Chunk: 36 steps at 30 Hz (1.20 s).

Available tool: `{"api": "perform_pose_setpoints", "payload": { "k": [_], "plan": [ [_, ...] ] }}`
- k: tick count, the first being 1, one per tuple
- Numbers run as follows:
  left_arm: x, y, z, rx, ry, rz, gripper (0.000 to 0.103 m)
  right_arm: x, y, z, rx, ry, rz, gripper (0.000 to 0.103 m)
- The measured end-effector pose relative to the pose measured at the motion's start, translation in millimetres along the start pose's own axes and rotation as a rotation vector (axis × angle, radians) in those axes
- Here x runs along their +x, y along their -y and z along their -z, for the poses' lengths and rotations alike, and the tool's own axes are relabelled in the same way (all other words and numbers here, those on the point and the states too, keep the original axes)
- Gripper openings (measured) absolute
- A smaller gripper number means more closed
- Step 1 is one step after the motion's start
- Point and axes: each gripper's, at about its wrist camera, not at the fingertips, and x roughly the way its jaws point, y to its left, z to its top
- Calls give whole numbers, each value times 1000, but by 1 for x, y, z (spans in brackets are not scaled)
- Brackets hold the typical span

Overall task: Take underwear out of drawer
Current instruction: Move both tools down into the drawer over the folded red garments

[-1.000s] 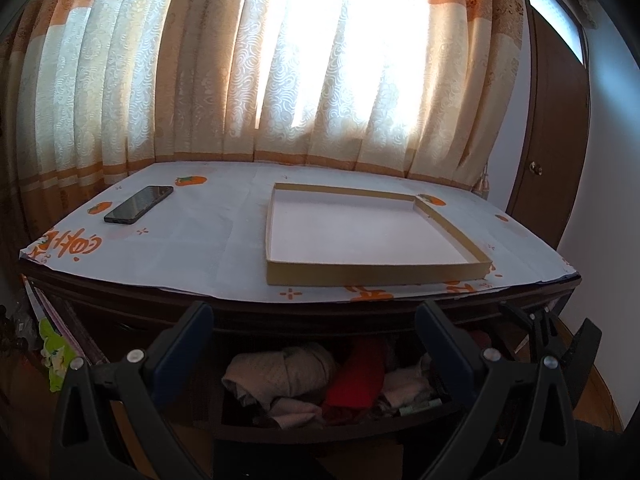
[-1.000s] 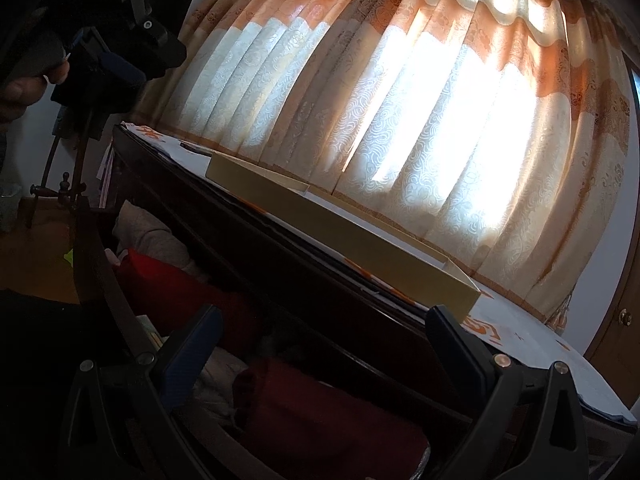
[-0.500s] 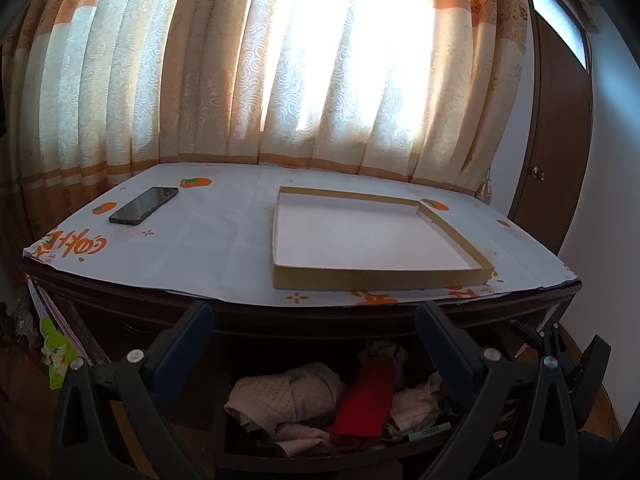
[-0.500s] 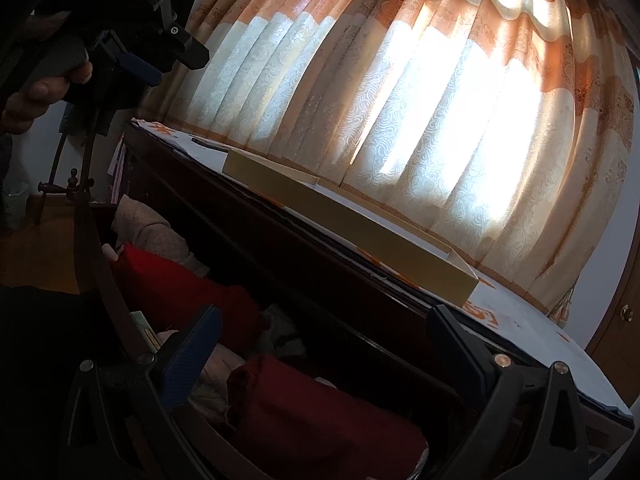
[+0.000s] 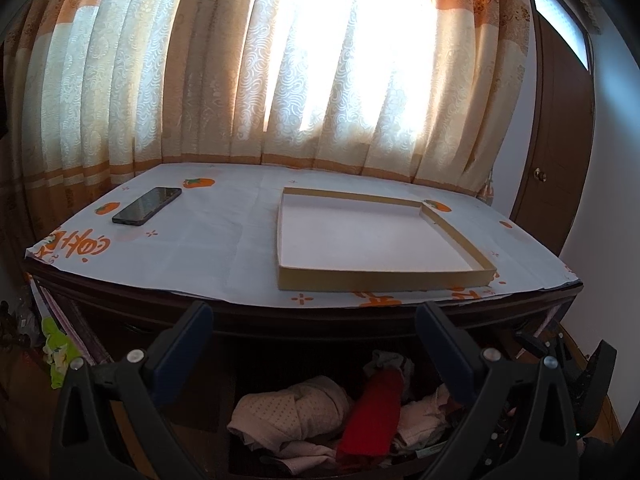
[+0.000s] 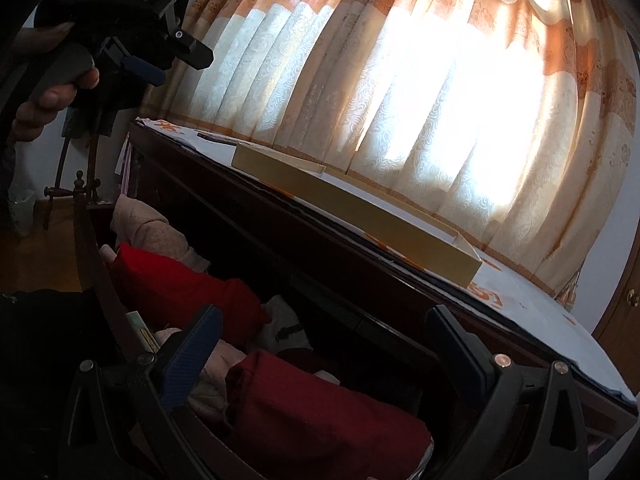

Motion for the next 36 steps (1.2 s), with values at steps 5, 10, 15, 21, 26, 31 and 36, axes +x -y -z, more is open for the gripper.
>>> {"api": "perform_pose_setpoints", "payload": {
  "k": [5,10,15,21,26,31,36],
  "plan": [
    [-1,-4,-2,-4,0,-8,103,-4,1,1,10,-16,-10,102],
    [-2,-8,-3,-10,4,-15,103,-5,-3,2,-5,-35,-14,102],
    [-2,-12,-4,-18,2,-21,103,-5,0,0,4,-55,-28,102],
    [-2,-15,-5,-28,-1,-24,103,-9,-4,0,-14,-63,-33,102],
    [-3,-15,-5,-26,-2,-20,103,-7,-4,-1,-5,-76,-39,102],
    [-5,-13,-5,-20,-4,-17,103,-6,-4,-2,2,-99,-46,102],
    [-3,-10,-4,-10,-19,-7,103,-6,-6,-2,0,-121,-57,102]
  ]
}}
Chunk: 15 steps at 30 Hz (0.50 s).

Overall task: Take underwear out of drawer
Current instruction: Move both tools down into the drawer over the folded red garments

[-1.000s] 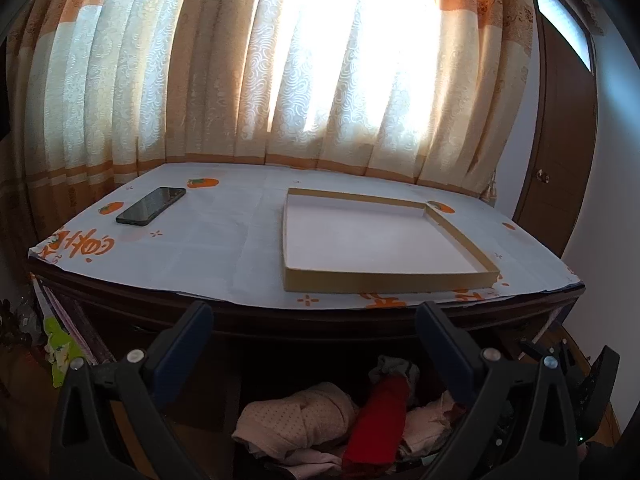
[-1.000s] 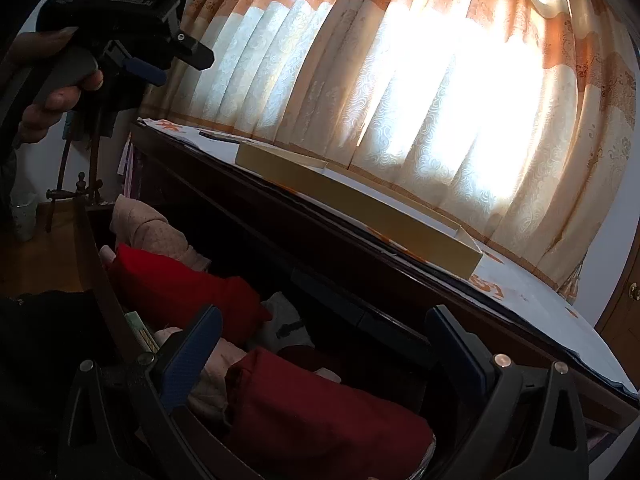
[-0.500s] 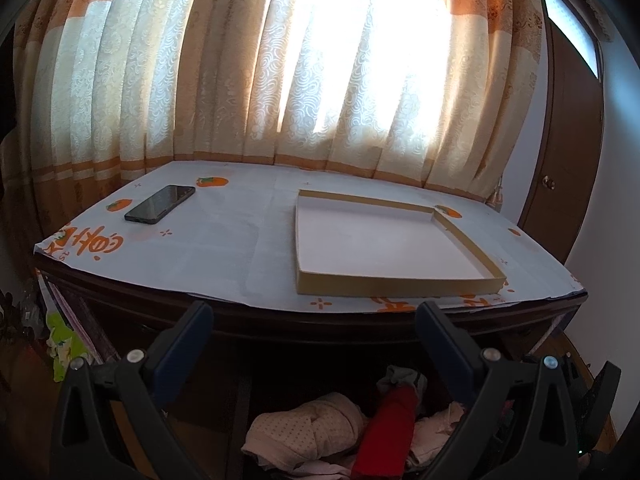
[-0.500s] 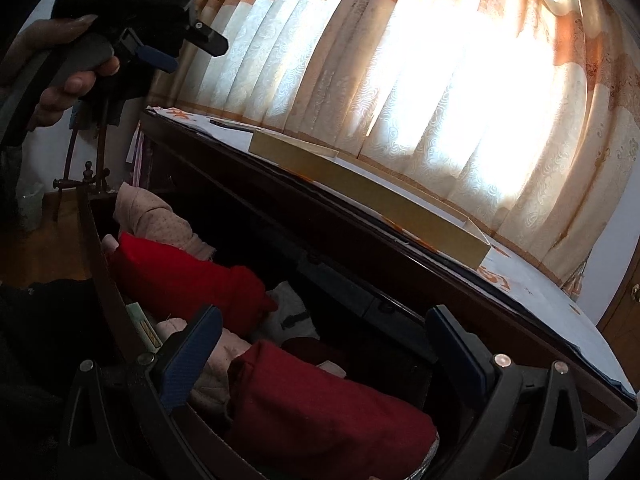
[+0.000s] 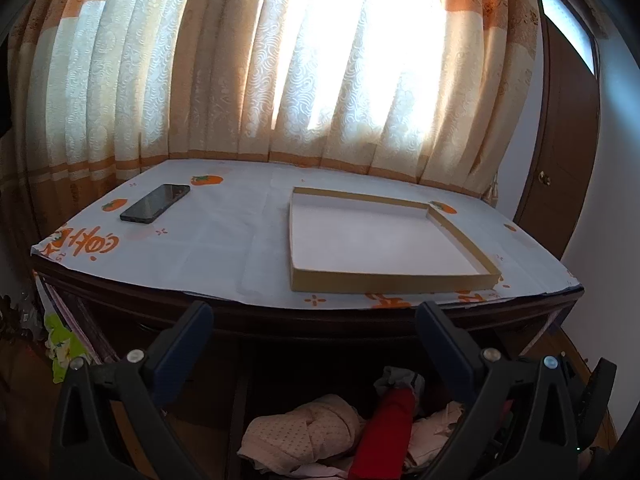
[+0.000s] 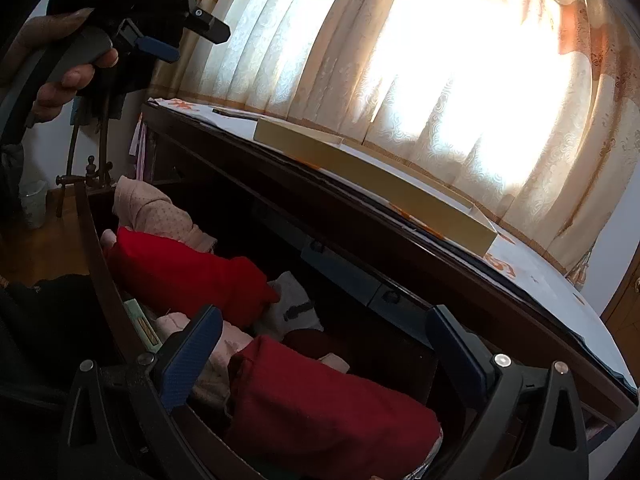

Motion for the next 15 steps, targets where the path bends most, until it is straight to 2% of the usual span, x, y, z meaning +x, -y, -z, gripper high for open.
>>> {"api": "perform_pose_setpoints", "payload": {
  "k": [8,15],
  "plan": [
    [13,18,9,76,-83,31,103,4,-4,1,-12,-47,-23,102],
    [33,40,26,163,-175,64,103,6,6,0,59,-76,-61,102]
  ]
}}
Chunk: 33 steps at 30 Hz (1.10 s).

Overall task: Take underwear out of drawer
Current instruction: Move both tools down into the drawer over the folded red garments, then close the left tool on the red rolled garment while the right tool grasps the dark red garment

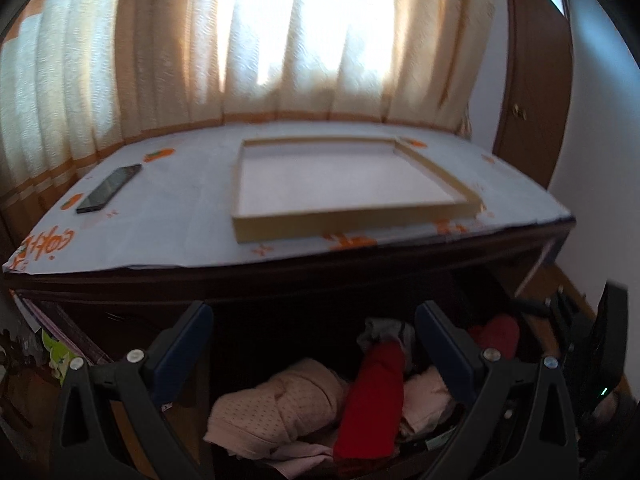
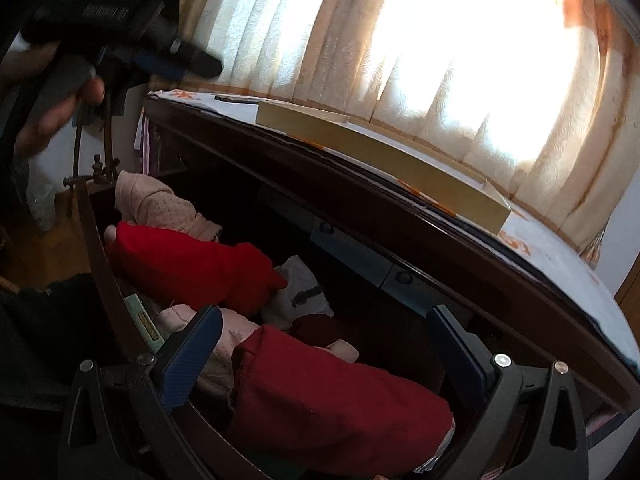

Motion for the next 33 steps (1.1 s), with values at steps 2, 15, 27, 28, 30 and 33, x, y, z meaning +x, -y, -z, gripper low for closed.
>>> {"api": "perform_pose_setpoints", "payload": {
  "k": [2,15,27,28,30,33],
  "plan": [
    [10,3,4,8,-38,14,103,0,2,0,12,-4,-4,102],
    [44,15,24,46,-167,71,103,-7,16,-2,79,11,-52,102],
    [54,25,34,86,-218,97,103,-19,53,-1,82,-27,-7,102],
    [56,25,34,89,-223,97,103,-18,54,0,65,-44,-10,102],
    [58,27,35,96,-231,99,103,-15,55,3,30,-81,-16,102],
    [63,30,37,107,-256,116,103,-11,60,7,2,-126,-43,102]
  ]
}}
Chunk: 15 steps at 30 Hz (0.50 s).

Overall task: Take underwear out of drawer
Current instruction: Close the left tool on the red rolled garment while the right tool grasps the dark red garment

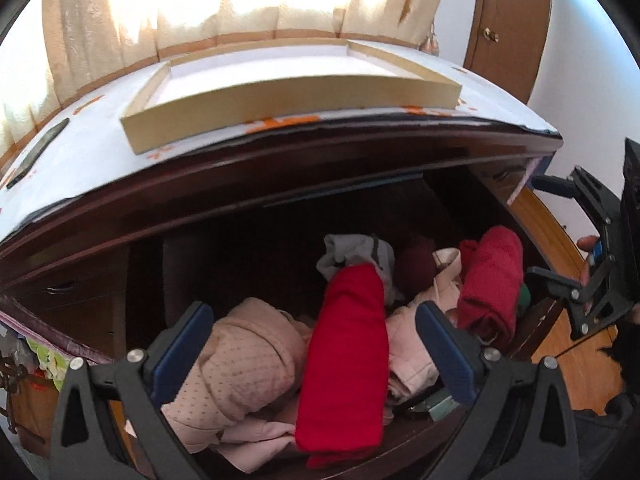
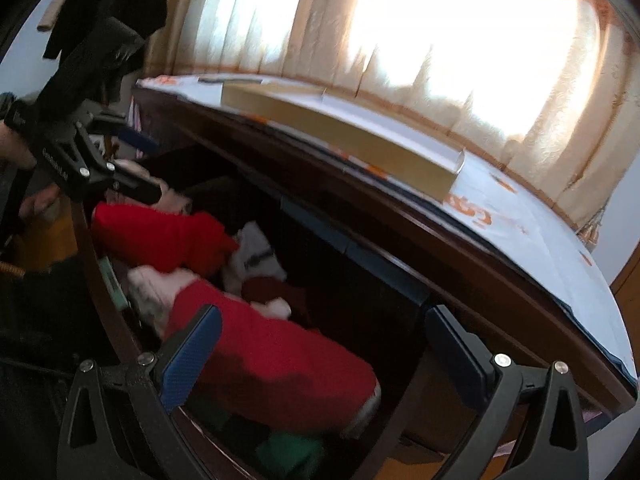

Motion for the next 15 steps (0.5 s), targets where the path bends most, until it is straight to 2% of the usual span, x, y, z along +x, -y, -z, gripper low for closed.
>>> {"api": "perform_pose_setpoints", "payload": {
  "k": [4,7,11,15],
  "plan": [
    [5,3,1,12,-26,25,103,6,18,1,42,-49,-48,102],
    [7,4,1,12,-46,58,103,5,29,2,77,-47,-110,102],
    [11,8,1,31,-70,84,102,8,28,0,-9,-75,-109,102],
    [18,12,1,64,-103,87,101,10,25,-2,-81,-97,-150,102]
  ]
}}
